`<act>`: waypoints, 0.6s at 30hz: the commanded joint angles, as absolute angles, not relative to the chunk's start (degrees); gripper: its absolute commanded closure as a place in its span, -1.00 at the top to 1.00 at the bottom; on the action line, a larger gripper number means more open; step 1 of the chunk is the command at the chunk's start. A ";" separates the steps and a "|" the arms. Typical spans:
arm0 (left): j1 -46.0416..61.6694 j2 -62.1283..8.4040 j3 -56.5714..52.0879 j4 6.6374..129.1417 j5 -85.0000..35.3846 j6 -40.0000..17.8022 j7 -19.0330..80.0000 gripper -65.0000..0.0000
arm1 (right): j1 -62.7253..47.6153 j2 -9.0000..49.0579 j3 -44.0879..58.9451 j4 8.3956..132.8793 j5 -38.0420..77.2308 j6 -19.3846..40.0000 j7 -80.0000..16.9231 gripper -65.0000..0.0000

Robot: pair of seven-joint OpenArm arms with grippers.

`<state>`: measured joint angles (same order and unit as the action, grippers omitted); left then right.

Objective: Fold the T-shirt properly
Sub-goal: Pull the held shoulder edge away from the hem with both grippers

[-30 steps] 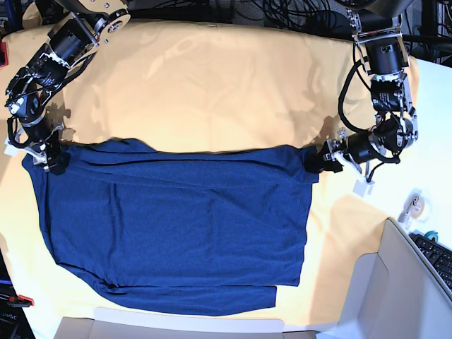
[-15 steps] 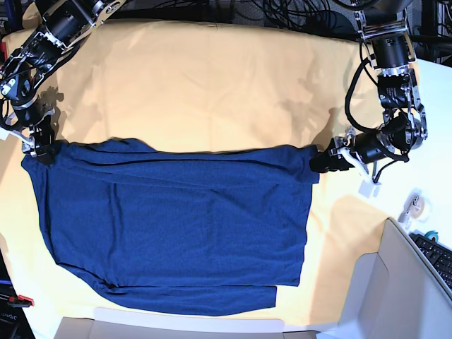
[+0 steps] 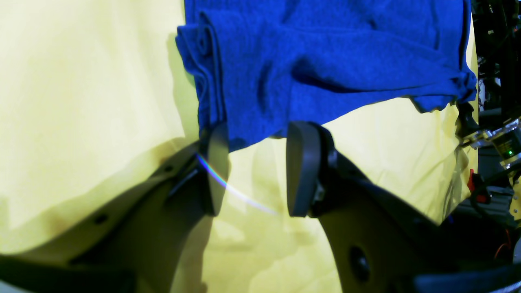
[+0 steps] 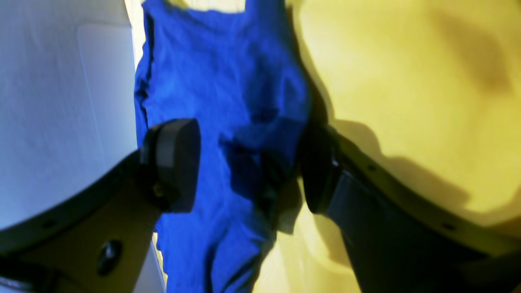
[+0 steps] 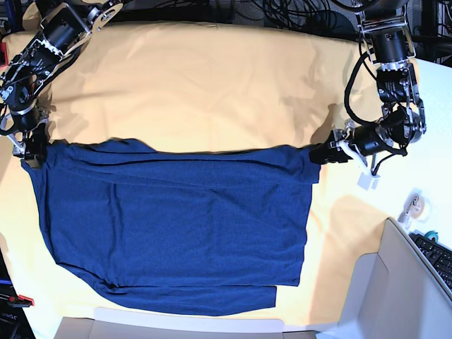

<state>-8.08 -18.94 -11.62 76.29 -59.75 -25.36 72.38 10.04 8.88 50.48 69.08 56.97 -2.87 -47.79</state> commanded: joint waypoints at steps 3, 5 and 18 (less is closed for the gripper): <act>-9.10 -19.91 -11.91 77.32 -60.79 -25.54 72.04 -0.30 | 12.00 8.75 50.33 66.59 54.99 -4.18 -47.60 0.17; -9.10 -19.91 -11.91 77.32 -60.53 -25.54 71.96 -0.30 | 13.05 8.75 50.33 66.15 53.14 -4.18 -47.60 0.17; -10.33 -17.80 -11.65 74.77 -60.44 -18.86 68.53 -0.16 | 13.76 8.31 50.33 66.15 51.21 -3.91 -47.96 0.17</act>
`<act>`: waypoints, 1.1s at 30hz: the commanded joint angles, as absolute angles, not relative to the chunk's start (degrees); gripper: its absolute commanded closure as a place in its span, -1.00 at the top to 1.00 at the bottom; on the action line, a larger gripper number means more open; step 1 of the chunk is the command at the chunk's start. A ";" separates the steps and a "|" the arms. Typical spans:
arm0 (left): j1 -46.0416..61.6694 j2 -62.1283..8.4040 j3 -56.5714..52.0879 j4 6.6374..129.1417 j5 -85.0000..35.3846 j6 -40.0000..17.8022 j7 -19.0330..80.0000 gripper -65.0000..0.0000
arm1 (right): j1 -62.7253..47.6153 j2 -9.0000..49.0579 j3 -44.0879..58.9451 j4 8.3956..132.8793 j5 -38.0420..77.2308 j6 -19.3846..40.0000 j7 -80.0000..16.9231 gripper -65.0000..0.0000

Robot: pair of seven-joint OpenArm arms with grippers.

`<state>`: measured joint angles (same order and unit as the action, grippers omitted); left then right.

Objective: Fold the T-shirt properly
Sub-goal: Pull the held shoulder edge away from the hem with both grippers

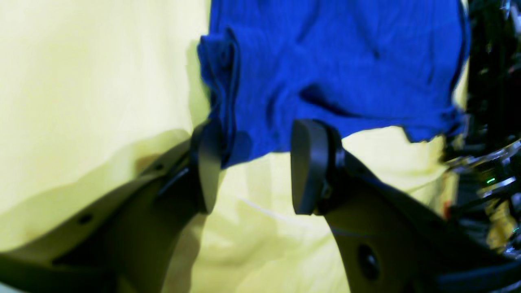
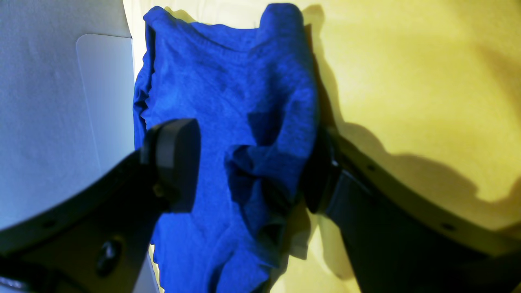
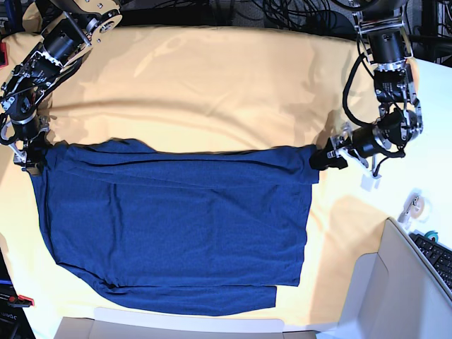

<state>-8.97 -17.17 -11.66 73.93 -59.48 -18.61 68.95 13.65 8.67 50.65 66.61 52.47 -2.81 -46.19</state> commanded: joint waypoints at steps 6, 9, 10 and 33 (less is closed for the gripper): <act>-14.90 -17.63 -11.38 65.36 -60.35 -19.21 67.30 -0.16 | 13.49 7.60 50.24 66.15 51.30 -3.91 -48.04 0.17; -15.34 -17.54 -11.30 64.48 -60.35 -19.91 65.10 -0.16 | 13.49 7.52 50.24 66.15 51.30 -3.82 -48.04 0.17; -15.34 -17.54 -11.30 64.48 -60.35 -19.91 64.84 -0.16 | 13.49 7.52 50.24 66.15 51.30 -3.82 -48.04 0.17; -14.90 -15.96 -0.04 60.88 -60.35 -19.91 57.71 -0.35 | 12.79 7.52 50.24 66.24 51.47 -3.82 -48.04 0.16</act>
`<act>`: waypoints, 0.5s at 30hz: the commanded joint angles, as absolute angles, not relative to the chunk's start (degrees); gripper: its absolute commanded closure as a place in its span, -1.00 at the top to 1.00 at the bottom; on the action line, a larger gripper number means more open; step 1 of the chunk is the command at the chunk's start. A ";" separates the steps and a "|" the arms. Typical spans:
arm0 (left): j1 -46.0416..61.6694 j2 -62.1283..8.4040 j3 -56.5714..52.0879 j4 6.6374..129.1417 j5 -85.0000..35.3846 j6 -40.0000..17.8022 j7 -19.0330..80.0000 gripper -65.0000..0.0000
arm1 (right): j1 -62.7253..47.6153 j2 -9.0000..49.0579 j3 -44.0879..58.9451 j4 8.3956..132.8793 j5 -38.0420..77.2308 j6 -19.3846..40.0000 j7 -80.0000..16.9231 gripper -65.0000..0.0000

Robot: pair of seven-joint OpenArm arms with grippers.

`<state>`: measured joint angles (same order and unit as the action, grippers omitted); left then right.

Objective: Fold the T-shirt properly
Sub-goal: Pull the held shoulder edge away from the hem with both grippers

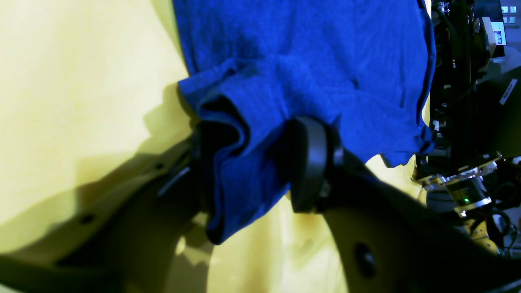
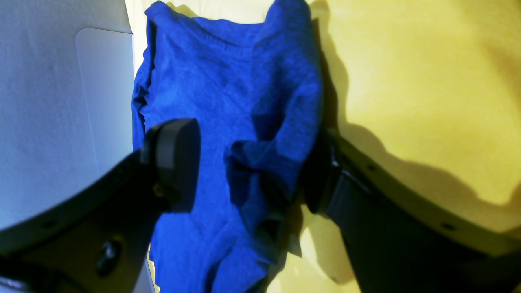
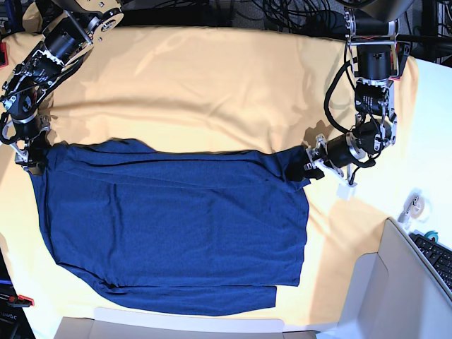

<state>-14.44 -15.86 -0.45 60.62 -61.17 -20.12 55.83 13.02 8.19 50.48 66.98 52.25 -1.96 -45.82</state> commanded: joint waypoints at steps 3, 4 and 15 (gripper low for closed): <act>-14.81 -15.96 -0.04 60.88 -60.35 -19.91 57.80 -0.56 | 12.70 7.52 50.24 66.24 51.47 -3.82 -48.04 0.16; -14.73 -15.96 -0.04 60.88 -60.35 -19.91 57.80 -0.62 | 12.70 7.52 50.24 66.24 51.47 -3.74 -48.04 0.13; -11.82 -19.47 -0.04 63.08 -60.44 -20.00 57.80 -1.00 | 12.26 7.60 50.24 66.68 51.21 -1.36 -51.30 -1.00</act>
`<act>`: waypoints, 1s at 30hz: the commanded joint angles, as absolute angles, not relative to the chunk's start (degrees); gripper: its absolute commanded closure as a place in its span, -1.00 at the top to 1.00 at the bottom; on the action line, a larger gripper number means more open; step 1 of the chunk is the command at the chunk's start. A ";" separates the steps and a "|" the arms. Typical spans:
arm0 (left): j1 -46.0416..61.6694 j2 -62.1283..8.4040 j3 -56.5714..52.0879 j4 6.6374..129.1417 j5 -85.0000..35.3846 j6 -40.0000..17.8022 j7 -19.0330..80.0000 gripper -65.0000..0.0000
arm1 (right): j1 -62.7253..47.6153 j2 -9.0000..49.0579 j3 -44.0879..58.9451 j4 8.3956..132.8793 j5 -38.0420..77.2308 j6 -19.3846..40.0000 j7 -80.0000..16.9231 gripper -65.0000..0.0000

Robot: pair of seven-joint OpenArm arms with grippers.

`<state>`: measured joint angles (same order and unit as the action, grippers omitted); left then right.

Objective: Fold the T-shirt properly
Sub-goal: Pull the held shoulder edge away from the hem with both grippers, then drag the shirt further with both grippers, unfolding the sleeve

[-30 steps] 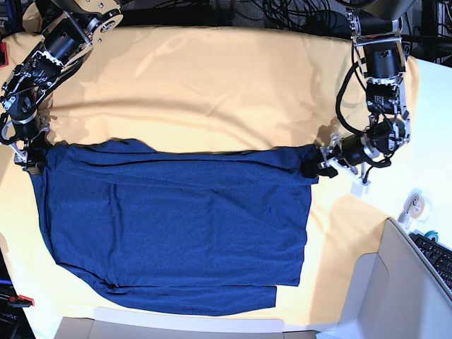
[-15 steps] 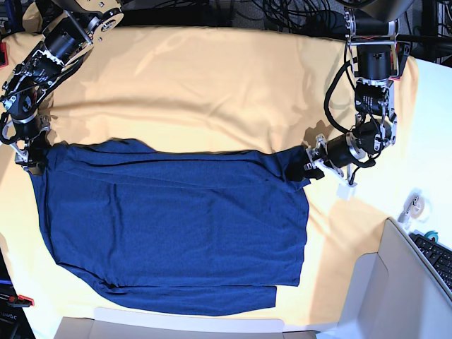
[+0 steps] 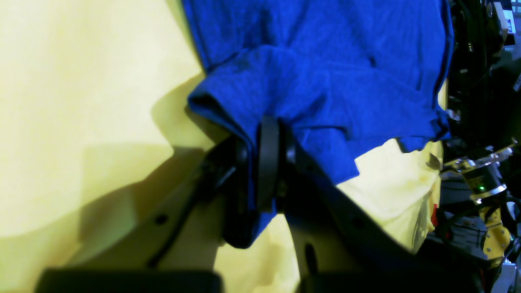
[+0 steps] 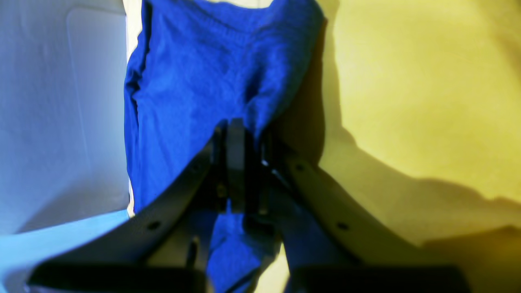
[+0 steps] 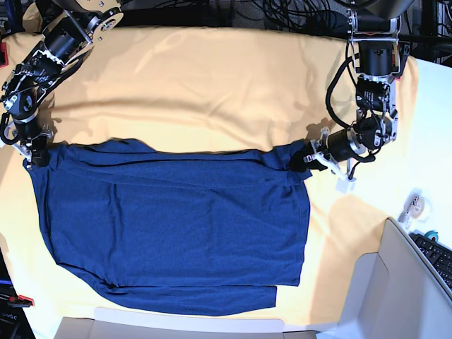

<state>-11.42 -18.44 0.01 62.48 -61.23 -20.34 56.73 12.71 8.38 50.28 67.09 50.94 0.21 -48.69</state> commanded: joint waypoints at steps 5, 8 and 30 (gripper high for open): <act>-9.63 -20.79 -0.40 68.35 -60.44 -20.00 60.35 -1.00 | 11.47 8.04 50.59 67.47 51.47 -1.19 -54.20 -1.00; -8.57 -21.41 -0.48 69.49 -60.44 -20.00 60.53 -1.00 | 9.80 8.22 50.59 71.16 51.47 -1.19 -55.96 -1.00; 7.96 -28.26 -8.31 83.21 -60.70 -20.00 60.97 -1.00 | -9.10 16.92 55.96 85.32 61.05 -1.27 -60.26 -1.00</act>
